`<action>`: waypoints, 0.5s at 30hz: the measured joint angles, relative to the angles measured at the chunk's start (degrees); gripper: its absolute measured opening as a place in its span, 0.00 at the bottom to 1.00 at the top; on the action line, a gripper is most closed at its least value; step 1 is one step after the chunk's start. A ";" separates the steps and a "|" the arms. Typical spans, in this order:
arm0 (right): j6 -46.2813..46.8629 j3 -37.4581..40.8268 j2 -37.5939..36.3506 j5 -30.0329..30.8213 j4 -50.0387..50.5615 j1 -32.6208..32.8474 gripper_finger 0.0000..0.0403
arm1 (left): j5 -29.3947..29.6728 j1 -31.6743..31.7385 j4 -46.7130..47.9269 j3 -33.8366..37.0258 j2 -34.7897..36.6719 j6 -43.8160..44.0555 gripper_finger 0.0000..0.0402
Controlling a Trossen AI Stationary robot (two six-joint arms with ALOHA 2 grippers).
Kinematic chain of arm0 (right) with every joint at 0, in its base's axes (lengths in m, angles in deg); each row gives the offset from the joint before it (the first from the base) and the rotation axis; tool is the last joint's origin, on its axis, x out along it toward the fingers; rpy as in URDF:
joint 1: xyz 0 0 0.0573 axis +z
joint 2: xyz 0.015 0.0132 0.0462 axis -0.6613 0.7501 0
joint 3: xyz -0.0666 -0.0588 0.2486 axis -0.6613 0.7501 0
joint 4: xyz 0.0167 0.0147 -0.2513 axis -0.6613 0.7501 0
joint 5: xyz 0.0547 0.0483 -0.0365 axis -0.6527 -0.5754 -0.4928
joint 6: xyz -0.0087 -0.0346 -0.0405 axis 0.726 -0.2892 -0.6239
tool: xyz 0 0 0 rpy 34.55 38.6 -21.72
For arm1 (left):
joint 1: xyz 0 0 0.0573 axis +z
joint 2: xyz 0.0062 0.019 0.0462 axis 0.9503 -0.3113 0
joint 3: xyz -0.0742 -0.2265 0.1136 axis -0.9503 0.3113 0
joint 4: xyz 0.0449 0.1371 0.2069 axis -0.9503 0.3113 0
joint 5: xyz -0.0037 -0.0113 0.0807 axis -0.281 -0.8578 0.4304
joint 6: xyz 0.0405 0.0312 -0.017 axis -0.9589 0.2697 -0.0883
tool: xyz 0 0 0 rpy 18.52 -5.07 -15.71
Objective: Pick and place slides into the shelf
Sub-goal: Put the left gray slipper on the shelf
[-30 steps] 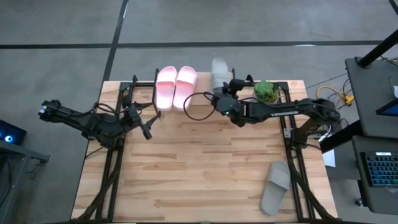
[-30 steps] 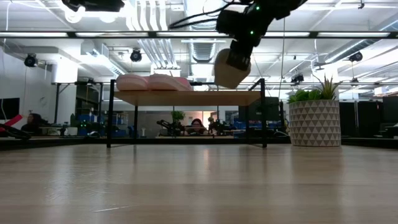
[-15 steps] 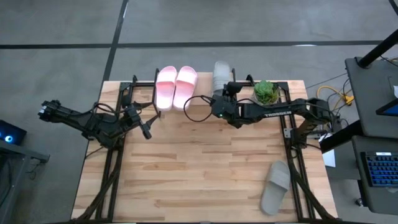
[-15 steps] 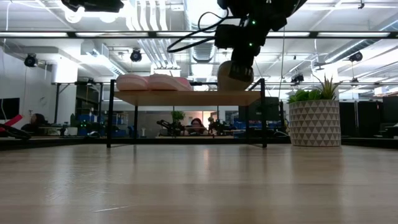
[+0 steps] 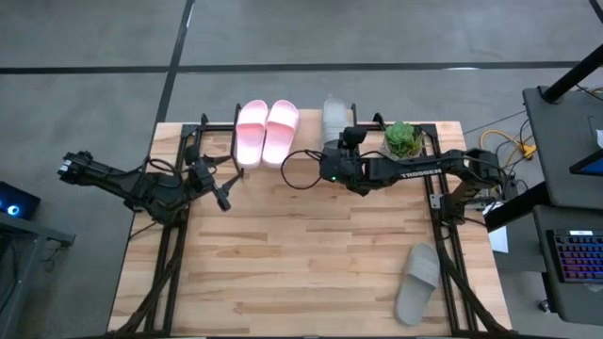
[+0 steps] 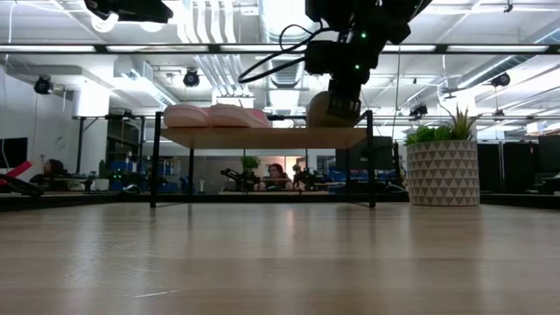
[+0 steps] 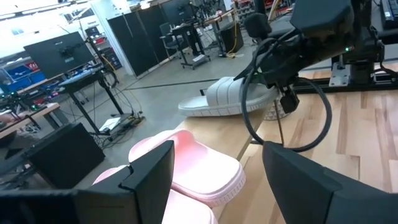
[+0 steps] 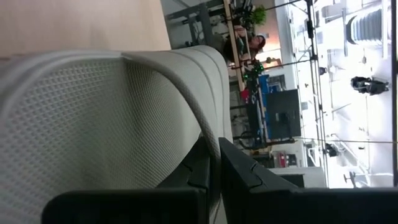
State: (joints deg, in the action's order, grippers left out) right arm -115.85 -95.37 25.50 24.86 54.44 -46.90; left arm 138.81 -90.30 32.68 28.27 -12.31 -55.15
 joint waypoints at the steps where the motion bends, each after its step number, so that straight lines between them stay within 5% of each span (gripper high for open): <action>1: 0.13 0.00 0.00 0.00 0.24 0.00 0.02 | 0.08 0.00 -0.04 0.00 0.03 0.00 0.57; 15: 0.35 -0.02 0.00 1.46 3.04 2.23 0.02 | 0.12 0.00 -0.06 0.36 1.10 0.00 0.57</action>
State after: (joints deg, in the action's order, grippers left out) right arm -115.50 -95.39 25.50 26.32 57.48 -44.67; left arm 138.93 -90.30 32.62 28.63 -11.21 -55.14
